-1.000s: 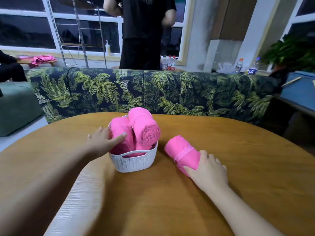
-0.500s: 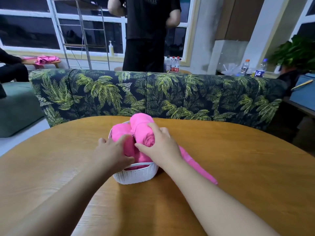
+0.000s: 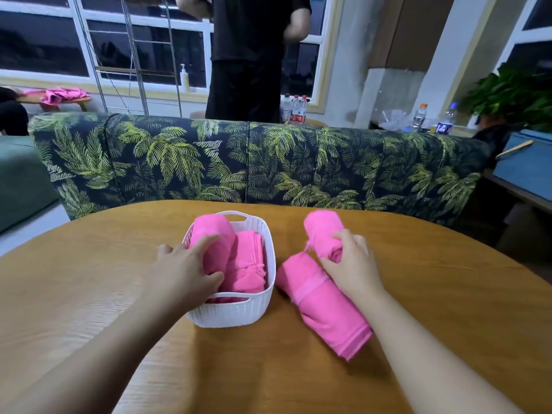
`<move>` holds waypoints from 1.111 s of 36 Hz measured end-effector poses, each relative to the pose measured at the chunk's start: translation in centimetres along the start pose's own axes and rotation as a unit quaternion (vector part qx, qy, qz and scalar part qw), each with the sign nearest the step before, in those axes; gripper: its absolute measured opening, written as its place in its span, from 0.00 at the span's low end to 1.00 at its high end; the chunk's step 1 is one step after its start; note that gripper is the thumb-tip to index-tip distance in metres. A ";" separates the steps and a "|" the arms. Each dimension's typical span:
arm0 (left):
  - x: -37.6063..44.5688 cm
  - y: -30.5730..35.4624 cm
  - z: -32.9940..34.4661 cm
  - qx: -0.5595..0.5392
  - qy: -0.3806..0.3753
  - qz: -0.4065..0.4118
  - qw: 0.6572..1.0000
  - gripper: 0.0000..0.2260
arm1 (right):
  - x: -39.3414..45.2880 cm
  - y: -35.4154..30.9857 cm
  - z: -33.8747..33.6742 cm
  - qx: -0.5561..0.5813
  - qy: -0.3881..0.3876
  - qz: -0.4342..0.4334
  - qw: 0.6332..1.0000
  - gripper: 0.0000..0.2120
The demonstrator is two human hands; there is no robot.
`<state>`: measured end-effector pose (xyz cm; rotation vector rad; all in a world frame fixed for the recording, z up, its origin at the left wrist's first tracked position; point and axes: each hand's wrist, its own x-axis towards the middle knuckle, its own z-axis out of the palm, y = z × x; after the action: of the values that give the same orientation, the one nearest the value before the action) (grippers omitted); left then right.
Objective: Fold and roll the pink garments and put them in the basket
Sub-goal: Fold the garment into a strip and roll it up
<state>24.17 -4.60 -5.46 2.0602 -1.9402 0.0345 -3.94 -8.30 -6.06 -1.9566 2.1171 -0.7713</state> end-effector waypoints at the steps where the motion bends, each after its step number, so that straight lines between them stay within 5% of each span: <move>1: 0.1 -0.2 0.3 -0.014 0.013 -0.006 1.000 0.32 | -0.1 0.3 0.1 -0.010 -0.038 0.019 0.999 0.22; 4: 0.3 -0.6 1.2 -0.047 0.044 -0.017 0.998 0.32 | -0.1 -0.6 -0.1 -0.039 -0.054 0.027 0.997 0.18; 7: 0.1 -0.5 1.3 -0.083 0.073 -0.029 0.993 0.33 | -0.6 -4.5 -0.8 -0.022 0.000 -0.096 0.995 0.13; 13: -0.7 1.1 -2.1 -0.260 0.146 -0.030 0.954 0.33 | -2.3 -12.9 1.3 0.005 -0.151 -0.220 0.964 0.08; 16: -0.4 0.5 -3.4 -0.312 0.194 -0.029 0.930 0.31 | -1.9 -14.6 3.1 -0.053 -0.216 -0.200 0.954 0.07; 26: -1.0 -1.6 -4.2 -0.314 0.239 -0.039 0.918 0.30 | -0.8 -18.0 6.5 -0.306 -0.228 -0.130 0.915 0.47; 30: -1.1 -1.7 -4.1 -0.300 0.227 -0.038 0.926 0.28 | -0.3 -17.6 8.2 -0.295 -0.231 -0.056 0.925 0.36; 35: -1.0 -1.6 -3.4 -0.316 0.215 -0.032 0.924 0.31 | -0.2 -17.0 7.2 -0.320 -0.235 -0.061 0.916 0.38; 40: -0.9 -1.7 -3.4 -0.295 0.213 -0.023 0.931 0.31 | -0.1 -16.0 5.3 -0.219 -0.264 -0.059 0.937 0.39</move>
<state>26.42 -2.83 -2.74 1.5398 -1.4128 -0.0948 12.63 -9.82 -3.14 -2.1849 1.9475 0.2402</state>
